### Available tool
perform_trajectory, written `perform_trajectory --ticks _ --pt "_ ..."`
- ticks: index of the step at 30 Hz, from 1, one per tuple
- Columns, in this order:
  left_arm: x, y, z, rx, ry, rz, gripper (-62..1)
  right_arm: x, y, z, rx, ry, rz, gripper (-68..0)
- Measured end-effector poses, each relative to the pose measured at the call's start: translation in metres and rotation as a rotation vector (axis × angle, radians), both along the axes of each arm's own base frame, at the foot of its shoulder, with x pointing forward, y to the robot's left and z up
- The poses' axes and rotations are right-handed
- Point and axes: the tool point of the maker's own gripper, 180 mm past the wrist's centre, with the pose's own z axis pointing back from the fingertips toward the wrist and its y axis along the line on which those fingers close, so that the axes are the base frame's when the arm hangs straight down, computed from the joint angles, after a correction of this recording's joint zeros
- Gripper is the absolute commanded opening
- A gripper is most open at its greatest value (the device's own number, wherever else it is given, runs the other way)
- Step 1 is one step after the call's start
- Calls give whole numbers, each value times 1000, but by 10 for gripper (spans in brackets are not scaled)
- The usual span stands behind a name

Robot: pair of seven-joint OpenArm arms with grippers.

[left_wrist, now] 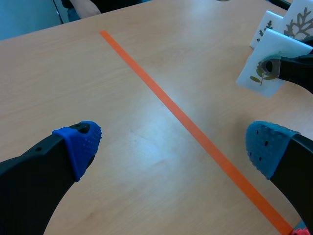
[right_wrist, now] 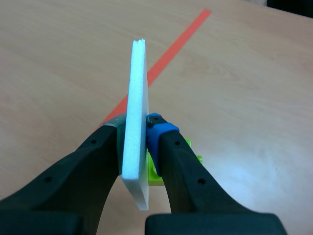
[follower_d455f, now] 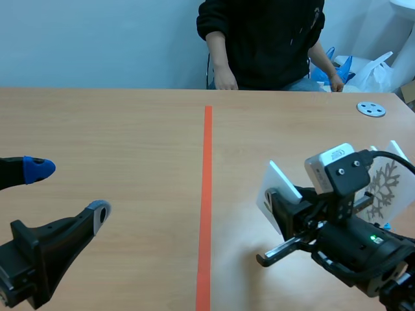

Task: Sort the leaf by its shape. The table is split by an orange tape line. A compound leaf with several leaflets goes to the left side, a simple leaf with one blade goes to the right side. Return to the home posture when a red brick is placed on the table.

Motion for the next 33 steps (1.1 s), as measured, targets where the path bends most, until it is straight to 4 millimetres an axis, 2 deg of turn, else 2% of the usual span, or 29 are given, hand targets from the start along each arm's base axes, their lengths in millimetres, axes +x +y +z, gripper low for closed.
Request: perform_trajectory --ticks 7,15,19,26,33 --pt "0 0 0 0 0 0 14 6 -40 -8 -5 33 -130 -660" --pt "0 0 0 0 0 0 14 -6 -57 -42 -17 110 -176 -660" --pt "0 0 0 0 0 0 14 -8 -69 -60 -26 144 -255 -660" --pt "0 0 0 0 0 0 14 0 -90 -62 -30 122 -335 -660" --pt "0 0 0 0 0 0 14 12 -127 -69 -44 121 -447 -660"
